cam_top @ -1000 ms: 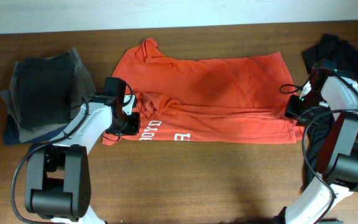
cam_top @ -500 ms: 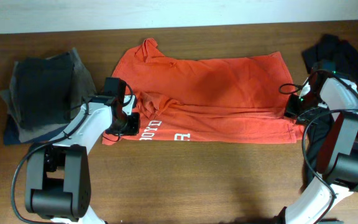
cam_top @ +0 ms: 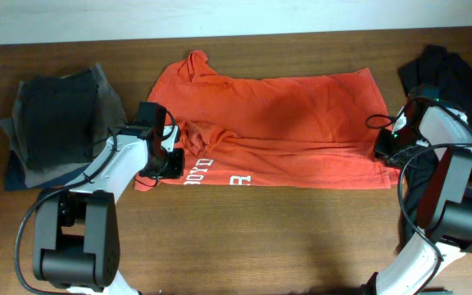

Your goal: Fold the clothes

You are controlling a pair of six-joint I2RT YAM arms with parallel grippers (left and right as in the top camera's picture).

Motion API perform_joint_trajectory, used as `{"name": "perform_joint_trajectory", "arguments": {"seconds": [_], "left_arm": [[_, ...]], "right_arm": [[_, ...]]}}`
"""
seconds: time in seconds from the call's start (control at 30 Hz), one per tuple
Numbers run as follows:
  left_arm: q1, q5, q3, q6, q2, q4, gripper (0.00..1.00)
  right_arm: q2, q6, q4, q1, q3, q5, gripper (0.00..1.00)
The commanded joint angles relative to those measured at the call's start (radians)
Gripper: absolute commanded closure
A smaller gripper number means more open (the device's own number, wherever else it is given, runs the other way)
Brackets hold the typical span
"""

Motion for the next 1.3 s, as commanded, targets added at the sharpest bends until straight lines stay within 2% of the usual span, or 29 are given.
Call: {"name": "perform_joint_trajectory", "arguments": {"seconds": [0.0,0.2,0.37,0.67,0.83,0.9,0.93,1.0,1.03,1.27], "left_arm": [[0.0,-0.006,-0.006,0.012,0.014,-0.001,0.71],[0.0,-0.006,-0.006,0.012,0.014,-0.001,0.72],[0.0,-0.006,-0.006,0.012,0.014,-0.001,0.71],[0.0,-0.006,-0.006,0.012,0.014,0.0,0.72],[0.0,-0.006,-0.006,0.012,0.014,0.007,0.71],[0.0,-0.006,-0.006,0.012,0.014,0.007,0.72],[0.0,-0.006,-0.006,0.012,0.014,0.006,0.72],[0.0,-0.006,-0.006,0.012,0.014,0.006,0.72],[0.0,-0.006,-0.006,0.012,0.014,0.006,0.71],[0.0,-0.006,-0.006,0.012,0.014,0.005,0.72]], "right_arm": [[-0.005,0.006,0.004,0.0,-0.005,-0.012,0.75],[-0.011,0.009,-0.034,-0.001,0.028,-0.011,0.83],[-0.026,0.008,-0.089,-0.001,0.092,-0.011,0.96],[-0.028,0.008,-0.12,-0.001,0.19,-0.012,0.96],[-0.028,0.008,-0.033,-0.001,0.224,-0.012,0.96],[-0.027,0.008,0.0,-0.001,0.223,-0.012,0.93],[-0.026,0.008,0.008,-0.001,0.223,-0.012,0.87],[-0.026,0.008,0.009,0.0,0.223,-0.011,0.64],[-0.026,0.008,0.003,0.0,0.223,-0.011,0.58],[-0.026,0.005,-0.118,-0.001,0.217,0.016,0.56]]}}
